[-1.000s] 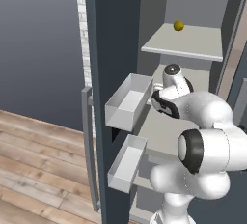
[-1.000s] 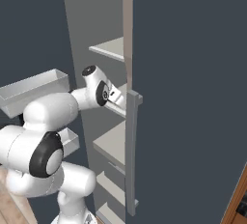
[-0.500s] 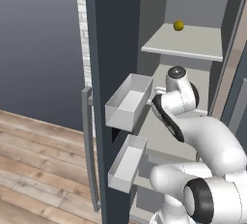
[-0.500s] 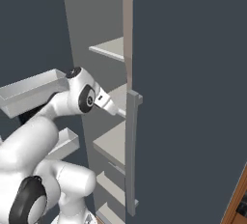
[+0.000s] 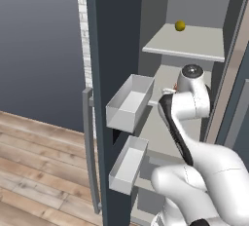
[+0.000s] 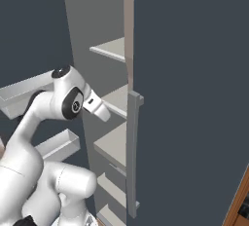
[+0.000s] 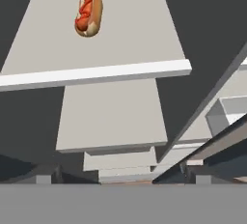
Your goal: Store the hot dog in the freezer for long-term storage. Close the freezer door after placing the cooked food.
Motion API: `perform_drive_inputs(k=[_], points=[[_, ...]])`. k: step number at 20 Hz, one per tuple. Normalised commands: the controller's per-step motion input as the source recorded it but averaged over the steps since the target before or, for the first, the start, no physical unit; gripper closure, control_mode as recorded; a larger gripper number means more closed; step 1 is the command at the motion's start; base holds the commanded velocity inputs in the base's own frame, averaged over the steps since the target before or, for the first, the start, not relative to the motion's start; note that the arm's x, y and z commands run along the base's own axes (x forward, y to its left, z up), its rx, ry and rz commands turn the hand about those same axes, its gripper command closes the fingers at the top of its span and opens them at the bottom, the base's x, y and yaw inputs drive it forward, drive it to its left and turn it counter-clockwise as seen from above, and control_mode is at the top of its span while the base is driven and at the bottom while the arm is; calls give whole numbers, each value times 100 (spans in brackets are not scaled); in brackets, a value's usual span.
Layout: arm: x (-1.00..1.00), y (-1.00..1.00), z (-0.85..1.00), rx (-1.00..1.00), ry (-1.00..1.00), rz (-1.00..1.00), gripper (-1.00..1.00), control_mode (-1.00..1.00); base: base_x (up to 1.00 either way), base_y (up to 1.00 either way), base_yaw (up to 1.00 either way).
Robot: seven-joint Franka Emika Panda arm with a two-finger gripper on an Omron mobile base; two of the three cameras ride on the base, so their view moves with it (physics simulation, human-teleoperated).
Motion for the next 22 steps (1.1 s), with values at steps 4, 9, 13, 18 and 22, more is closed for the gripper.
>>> perform_drive_inputs(k=[4,9,13,18,22], points=[[-81,15,40,8,11,11,-100,-100,0,0,0],[-76,23,31,8,13,15,-100,-100,0,0,0],[-71,21,29,1,12,15,-100,-100,0,0,0],[-73,15,10,0,4,18,-100,-100,0,0,0],[-44,2,0,-3,11,19,-100,-100,0,0,0]])
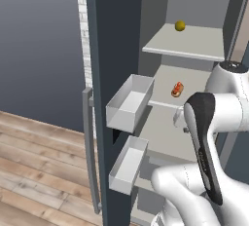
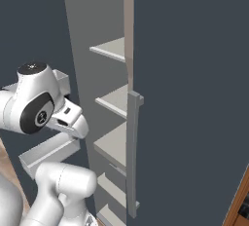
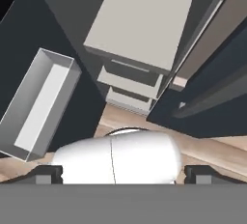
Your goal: Store the hot dog in the freezer for long-term storage. Close the freezer door after placing the cooked food.
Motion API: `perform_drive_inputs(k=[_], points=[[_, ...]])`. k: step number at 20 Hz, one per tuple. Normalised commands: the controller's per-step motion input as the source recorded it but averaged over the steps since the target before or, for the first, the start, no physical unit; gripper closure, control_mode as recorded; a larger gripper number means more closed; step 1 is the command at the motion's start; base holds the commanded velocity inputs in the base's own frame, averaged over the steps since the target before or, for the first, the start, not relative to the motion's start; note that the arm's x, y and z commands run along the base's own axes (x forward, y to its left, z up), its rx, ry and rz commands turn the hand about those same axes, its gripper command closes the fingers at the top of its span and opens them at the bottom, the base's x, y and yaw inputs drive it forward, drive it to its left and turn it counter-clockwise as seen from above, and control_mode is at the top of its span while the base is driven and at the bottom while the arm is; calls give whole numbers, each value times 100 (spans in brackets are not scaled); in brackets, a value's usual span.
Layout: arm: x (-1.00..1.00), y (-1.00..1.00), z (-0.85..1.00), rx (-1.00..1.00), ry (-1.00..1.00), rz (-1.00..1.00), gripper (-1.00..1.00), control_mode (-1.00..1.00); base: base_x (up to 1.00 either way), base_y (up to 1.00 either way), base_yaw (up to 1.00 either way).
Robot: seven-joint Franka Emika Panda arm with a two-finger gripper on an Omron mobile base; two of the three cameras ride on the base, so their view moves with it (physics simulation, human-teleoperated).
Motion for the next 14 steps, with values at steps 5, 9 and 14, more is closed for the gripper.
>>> perform_drive_inputs(k=[5,9,14], points=[[-44,0,0,0,15,19,-100,-100,0,0,0],[-34,12,0,-11,21,7,-100,-100,0,0,0],[-14,0,-4,-3,6,0,-100,-100,0,0,0]])
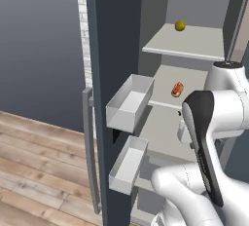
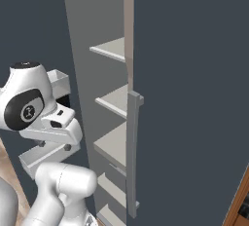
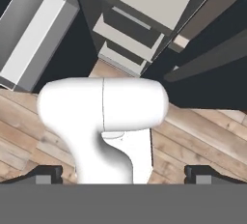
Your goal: Store the hot dog in the freezer for long-term storage. Close the freezer door after placing the cooked food.
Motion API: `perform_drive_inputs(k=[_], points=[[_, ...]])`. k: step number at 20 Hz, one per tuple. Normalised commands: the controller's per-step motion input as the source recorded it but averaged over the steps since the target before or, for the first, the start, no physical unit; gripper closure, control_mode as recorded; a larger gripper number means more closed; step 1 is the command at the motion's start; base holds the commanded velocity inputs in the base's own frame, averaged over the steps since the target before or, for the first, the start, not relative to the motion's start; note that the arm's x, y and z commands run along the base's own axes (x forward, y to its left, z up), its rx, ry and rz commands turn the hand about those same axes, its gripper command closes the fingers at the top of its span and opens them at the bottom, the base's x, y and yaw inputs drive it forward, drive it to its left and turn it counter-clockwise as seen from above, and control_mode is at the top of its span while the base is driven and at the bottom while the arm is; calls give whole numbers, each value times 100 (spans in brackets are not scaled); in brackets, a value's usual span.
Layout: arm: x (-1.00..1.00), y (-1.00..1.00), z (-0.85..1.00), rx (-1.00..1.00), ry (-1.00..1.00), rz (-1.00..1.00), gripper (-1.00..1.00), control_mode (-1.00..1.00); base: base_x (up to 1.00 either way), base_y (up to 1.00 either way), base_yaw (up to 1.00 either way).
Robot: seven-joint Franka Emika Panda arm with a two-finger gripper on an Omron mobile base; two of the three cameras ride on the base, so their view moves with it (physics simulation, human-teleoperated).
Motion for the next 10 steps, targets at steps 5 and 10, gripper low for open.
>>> perform_drive_inputs(k=[5,10], points=[[0,0,0,0,0,0,-100,-100,0,0,0],[-1,0,0,0,0,0,-100,-100,0,0,0]])
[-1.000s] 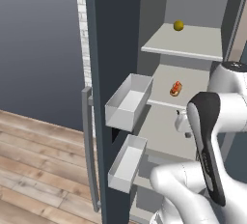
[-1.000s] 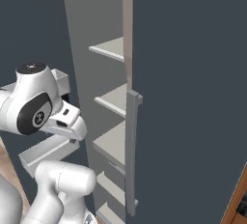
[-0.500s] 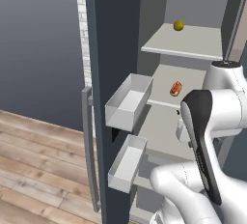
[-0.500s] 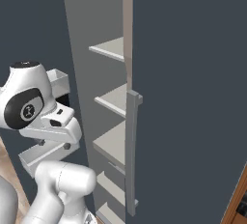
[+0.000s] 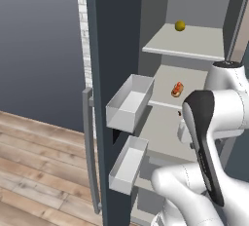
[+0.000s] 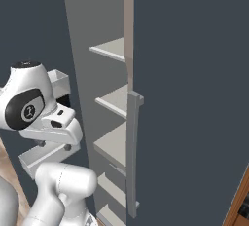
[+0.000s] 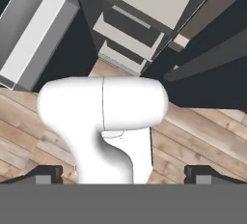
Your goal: Store the hot dog in the freezer for long-term storage. Close the freezer door after placing the cooked food.
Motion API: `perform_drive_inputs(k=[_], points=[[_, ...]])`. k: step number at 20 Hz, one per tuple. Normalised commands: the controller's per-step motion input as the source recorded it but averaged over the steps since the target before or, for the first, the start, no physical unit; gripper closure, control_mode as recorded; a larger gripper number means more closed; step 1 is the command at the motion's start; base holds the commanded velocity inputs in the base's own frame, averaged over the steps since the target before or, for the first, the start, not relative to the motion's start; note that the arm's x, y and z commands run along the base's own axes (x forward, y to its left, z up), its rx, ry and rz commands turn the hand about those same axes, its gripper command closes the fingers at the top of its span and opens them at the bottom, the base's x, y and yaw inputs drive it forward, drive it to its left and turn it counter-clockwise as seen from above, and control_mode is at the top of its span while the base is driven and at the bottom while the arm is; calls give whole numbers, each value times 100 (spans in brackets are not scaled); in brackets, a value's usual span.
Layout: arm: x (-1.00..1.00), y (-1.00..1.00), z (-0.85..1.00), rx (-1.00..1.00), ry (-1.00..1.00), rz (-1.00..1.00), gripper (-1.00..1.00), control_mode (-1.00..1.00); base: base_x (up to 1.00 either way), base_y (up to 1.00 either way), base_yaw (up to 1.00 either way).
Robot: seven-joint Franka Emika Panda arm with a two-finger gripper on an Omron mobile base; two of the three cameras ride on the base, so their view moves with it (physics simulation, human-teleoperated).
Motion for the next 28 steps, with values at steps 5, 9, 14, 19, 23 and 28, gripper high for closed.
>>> perform_drive_inputs(k=[5,9,14,19,23,28], points=[[-15,0,0,0,0,0,-100,100,-16,0,0],[0,0,0,0,0,0,-100,100,-49,0,-3],[0,0,0,0,0,0,-100,100,-56,4,-19],[0,0,0,0,0,0,-100,100,-59,15,-37],[0,0,0,0,0,0,-100,100,-59,34,-49],[0,0,0,0,0,0,-100,100,-53,61,-46]])
